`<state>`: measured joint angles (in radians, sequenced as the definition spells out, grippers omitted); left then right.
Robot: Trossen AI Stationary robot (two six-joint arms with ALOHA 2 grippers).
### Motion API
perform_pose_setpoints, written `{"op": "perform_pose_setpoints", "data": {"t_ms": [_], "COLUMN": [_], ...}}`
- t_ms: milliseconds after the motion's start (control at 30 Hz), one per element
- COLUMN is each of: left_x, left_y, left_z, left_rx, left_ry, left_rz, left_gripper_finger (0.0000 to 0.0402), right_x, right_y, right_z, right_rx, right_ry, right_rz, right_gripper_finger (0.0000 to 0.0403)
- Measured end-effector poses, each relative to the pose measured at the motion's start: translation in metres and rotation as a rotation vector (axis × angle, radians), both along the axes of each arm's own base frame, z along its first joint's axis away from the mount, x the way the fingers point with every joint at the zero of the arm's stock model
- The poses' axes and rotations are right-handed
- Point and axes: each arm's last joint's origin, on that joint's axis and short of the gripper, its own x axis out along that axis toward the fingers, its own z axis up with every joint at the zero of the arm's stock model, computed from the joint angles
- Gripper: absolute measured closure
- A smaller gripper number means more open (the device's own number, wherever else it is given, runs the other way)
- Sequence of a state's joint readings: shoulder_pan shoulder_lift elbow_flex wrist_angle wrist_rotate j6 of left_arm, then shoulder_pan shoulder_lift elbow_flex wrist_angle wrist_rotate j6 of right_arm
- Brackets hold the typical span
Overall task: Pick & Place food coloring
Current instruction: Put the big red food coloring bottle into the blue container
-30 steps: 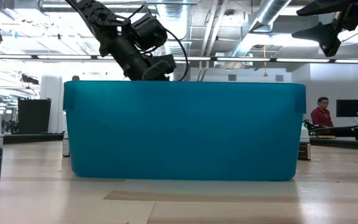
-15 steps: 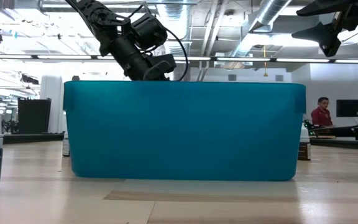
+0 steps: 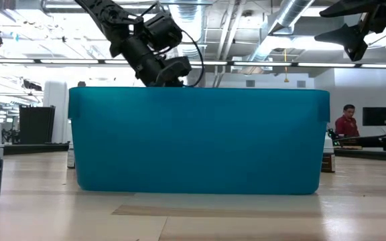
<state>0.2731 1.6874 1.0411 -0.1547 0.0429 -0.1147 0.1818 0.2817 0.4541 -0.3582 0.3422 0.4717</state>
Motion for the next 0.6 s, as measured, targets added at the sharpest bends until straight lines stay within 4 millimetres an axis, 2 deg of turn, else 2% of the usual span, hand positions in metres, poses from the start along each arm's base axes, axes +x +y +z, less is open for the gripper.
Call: {"op": "perform_pose_setpoints", "data": {"t_ms": [333,600], "left_x": [0.013,0.013], "left_y": [0.009,0.002], "left_z": [0.059,0.098], "left_rx": [0.029,-0.042], "left_ry": [0.051,0.098], "left_rz": [-0.027,-0.040], "left_gripper_finger": [0.0292,0.0290], "right_x": [0.000,0.000], "right_y": [0.000,0.000], "right_z": [0.000,0.000], "right_rx": [0.000,0.000], "right_ry": [0.000,0.001], "right_rz": [0.000,0.000], "right_gripper_finger": [0.0168,0.0168]}}
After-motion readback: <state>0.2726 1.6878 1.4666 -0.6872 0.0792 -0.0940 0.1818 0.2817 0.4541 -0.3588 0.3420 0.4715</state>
